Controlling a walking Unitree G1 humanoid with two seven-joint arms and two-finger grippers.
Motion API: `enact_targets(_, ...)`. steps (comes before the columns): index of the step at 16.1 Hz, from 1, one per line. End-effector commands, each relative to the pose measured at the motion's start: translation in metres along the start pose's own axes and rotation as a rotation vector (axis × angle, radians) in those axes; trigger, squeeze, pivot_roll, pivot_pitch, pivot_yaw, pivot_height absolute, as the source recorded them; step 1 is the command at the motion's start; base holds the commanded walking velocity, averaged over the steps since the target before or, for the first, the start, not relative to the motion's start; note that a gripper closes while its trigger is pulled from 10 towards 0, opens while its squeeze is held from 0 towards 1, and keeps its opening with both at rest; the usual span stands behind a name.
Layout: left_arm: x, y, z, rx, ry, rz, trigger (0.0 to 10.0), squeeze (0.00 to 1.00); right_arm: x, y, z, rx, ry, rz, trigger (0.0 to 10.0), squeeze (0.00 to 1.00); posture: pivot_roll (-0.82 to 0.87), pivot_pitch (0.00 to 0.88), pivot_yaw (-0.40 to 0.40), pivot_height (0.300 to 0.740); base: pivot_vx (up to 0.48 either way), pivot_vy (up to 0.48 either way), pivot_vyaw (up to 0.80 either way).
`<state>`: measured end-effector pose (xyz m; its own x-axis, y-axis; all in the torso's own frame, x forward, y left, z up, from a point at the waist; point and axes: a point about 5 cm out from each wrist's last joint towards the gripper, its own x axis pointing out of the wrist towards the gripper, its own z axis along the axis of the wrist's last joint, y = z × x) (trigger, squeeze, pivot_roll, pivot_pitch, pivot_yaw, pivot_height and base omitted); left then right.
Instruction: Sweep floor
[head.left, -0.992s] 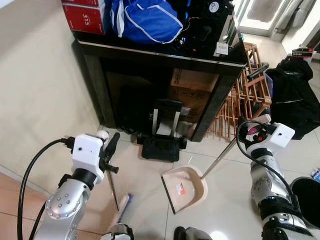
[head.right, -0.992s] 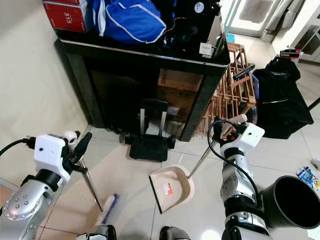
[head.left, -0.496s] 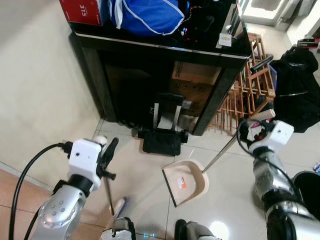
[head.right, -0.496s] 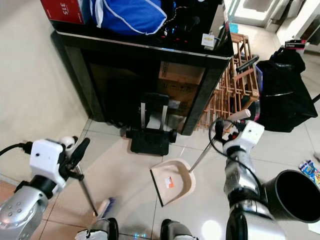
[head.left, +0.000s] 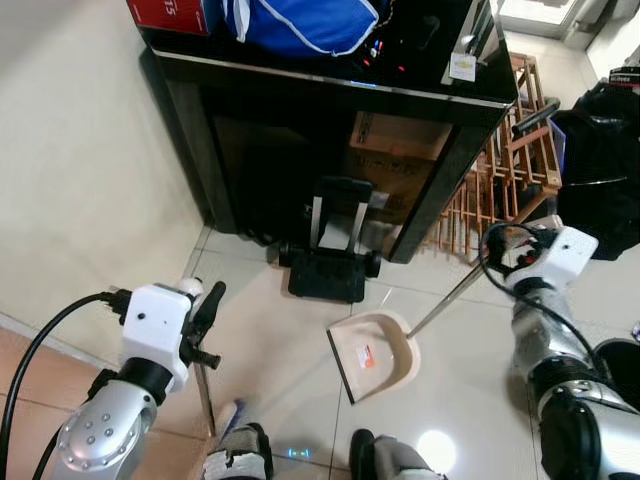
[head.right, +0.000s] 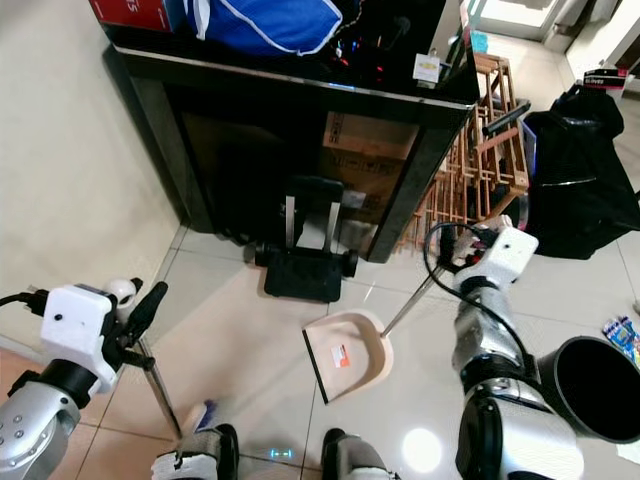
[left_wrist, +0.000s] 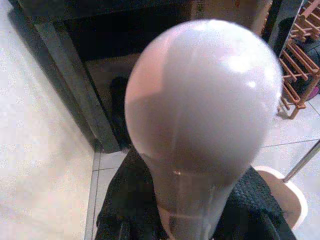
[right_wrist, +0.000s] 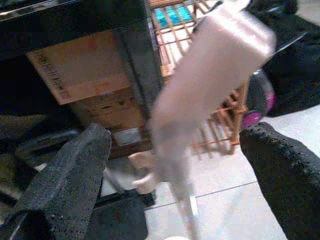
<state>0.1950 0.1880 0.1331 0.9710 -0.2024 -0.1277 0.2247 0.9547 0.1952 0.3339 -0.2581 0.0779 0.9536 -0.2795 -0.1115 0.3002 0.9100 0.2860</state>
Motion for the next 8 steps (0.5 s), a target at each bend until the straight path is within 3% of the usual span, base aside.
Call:
enact_targets(1,-0.004,0.002,0.004,0.012,-0.010,0.003,10.0,0.00,-0.001,-0.006,-0.001,0.005,0.002,-0.036,10.0,0.00,0.23,0.222,-0.058,0.740,0.000,0.000,0.00)
enact_targets(2,-0.005,0.004,0.004,0.015,-0.006,0.003,10.0,0.00,-0.001,-0.006,-0.002,0.014,0.002,-0.046,10.0,0.00,0.23,0.221,-0.054,0.740,0.000,0.000,0.00)
enact_targets(3,-0.005,0.007,0.004,0.019,-0.002,0.008,10.0,0.00,-0.002,-0.006,-0.004,0.021,0.012,-0.064,4.6,0.00,0.24,0.223,-0.046,0.740,0.000,0.000,0.00)
enact_targets(4,-0.005,0.008,0.003,0.021,-0.001,0.008,10.0,0.00,-0.003,-0.007,-0.006,0.029,0.017,-0.078,3.6,0.00,0.24,0.223,-0.046,0.740,0.000,0.000,0.00)
enact_targets(5,-0.005,0.009,0.003,0.022,-0.001,0.009,10.0,0.00,-0.003,-0.007,-0.007,0.033,0.019,-0.078,3.9,0.00,0.25,0.219,-0.040,0.740,0.000,0.000,0.00)
enact_targets(6,-0.005,0.011,0.004,0.028,0.000,0.009,10.0,0.00,-0.003,-0.006,-0.007,0.026,0.024,-0.077,10.0,0.00,0.26,0.222,-0.033,0.740,0.000,0.000,0.00)
enact_targets(8,-0.007,0.014,0.005,0.038,0.003,0.010,10.0,0.00,0.000,-0.004,-0.003,0.031,0.022,-0.083,10.0,0.00,0.27,0.227,-0.024,0.740,0.000,0.000,0.00)
